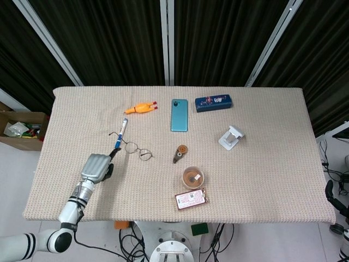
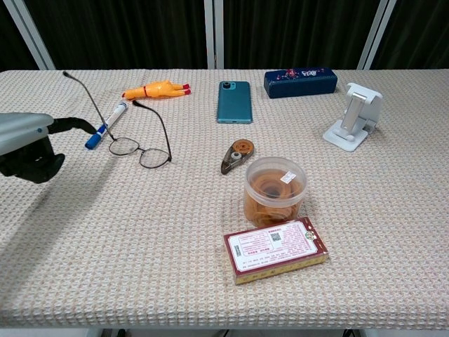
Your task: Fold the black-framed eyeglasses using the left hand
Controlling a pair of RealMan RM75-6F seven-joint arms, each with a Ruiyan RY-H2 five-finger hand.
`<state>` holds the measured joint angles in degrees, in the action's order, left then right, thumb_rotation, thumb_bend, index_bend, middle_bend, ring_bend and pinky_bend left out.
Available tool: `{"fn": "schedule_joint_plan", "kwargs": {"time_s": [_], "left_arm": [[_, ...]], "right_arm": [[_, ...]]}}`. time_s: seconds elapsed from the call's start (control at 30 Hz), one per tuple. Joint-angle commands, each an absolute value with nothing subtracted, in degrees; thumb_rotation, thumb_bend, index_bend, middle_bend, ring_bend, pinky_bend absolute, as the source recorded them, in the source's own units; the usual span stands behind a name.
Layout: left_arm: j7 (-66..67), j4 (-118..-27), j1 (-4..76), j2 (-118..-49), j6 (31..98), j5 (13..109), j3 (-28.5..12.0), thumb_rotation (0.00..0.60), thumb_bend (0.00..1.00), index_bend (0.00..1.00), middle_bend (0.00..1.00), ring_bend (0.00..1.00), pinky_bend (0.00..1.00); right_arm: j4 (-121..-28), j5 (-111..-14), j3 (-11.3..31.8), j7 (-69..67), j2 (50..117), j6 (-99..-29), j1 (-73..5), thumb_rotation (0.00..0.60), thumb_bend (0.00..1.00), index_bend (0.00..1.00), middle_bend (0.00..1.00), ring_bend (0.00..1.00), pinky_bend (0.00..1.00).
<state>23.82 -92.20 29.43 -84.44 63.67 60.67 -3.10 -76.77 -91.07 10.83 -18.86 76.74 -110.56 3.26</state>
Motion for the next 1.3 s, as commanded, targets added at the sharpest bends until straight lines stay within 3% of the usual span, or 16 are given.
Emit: {"fn": "schedule_joint_plan", "kwargs": {"time_s": [0.03,0.3,0.73,1.3], "left_arm": [[22.66,-89.83,28.39,-84.18,64.47,56.81,-5.2,0.6,0.63,0.14,0.96,0.93,0.96],[17.71,-83.12,28.25,-87.07,65.77,55.59,-9.48,0.6,0.63,0.13,0.96,0.92,0.96],[13.51,-83.13,32.93,-87.8,59.31,60.63,-11.29,0.6,0.63,0.11,0.95,0.92,0.96],[20.1,-84.4,33.76,-92.24,60.7,66.54,-6.0,0.6,0.64,0.1,0.95,0.92,0.96]], "right_arm": [[-77.01,-91.16,10.8,-18.75,76.67,-110.72,3.35,0.6,0.46,0.0,0.0,0.0,0.0],[-78.29,-91.46,10.92,-17.95,75.89,-111.4,3.73,0.6,0.47,0.0,0.0,0.0,0.0],[-79.01,-91.37,10.89,-17.09,75.9,-110.82,3.64,0.6,0.47,0.0,0.0,0.0,0.0],[-77.48,-91.09,10.51,-18.0,76.93,-110.07,3.68,0.6,0.47,0.0,0.0,0.0,0.0]]}}
